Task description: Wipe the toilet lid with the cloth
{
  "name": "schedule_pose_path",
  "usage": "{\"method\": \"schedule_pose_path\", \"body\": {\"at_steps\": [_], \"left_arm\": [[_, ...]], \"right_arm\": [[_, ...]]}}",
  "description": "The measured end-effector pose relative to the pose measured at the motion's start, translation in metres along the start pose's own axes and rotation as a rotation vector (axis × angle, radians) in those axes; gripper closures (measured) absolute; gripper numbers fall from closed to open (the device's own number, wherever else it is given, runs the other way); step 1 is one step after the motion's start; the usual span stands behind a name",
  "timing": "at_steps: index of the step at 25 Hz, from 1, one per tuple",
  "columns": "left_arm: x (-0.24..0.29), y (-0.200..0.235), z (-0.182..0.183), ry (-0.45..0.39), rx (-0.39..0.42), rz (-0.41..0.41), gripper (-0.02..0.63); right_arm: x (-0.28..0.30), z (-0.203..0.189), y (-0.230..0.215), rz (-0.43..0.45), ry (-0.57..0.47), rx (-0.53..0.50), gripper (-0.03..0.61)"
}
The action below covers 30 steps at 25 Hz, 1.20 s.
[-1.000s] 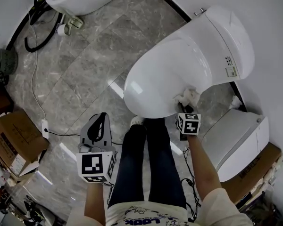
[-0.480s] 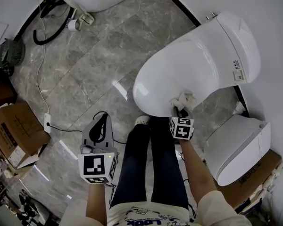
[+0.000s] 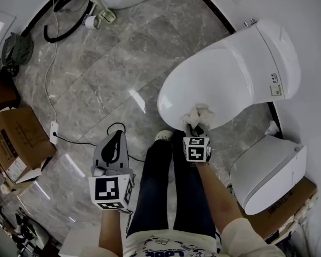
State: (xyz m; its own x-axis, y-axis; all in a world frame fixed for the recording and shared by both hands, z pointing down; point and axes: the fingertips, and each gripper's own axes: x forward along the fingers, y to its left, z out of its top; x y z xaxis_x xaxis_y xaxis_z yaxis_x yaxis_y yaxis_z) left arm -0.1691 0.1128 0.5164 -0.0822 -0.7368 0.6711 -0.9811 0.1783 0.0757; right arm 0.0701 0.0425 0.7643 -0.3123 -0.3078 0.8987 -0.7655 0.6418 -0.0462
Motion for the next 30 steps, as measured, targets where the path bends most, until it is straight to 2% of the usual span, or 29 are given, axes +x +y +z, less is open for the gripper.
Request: {"method": "schedule_pose_path", "body": {"at_steps": [5, 9, 19, 25, 30], "left_arm": [[-0.003, 0.006, -0.004, 0.001, -0.014, 0.018, 0.604], [-0.007, 0.009, -0.007, 0.000, -0.021, 0.032, 0.604], [-0.015, 0.012, -0.004, -0.011, -0.031, 0.053, 0.604], [-0.024, 0.007, 0.031, -0.061, -0.024, 0.044, 0.604], [-0.039, 0.003, 0.086, -0.138, -0.010, 0.037, 0.604]], "right_arm": [[0.008, 0.010, 0.045, 0.081, 0.010, -0.112, 0.518], [0.013, 0.014, 0.067, 0.124, 0.017, -0.154, 0.518], [0.008, 0.022, 0.075, 0.170, 0.035, -0.214, 0.518], [-0.024, 0.050, 0.069, 0.166, -0.016, -0.225, 0.518], [-0.075, 0.098, 0.044, 0.095, -0.127, -0.132, 0.518]]}}
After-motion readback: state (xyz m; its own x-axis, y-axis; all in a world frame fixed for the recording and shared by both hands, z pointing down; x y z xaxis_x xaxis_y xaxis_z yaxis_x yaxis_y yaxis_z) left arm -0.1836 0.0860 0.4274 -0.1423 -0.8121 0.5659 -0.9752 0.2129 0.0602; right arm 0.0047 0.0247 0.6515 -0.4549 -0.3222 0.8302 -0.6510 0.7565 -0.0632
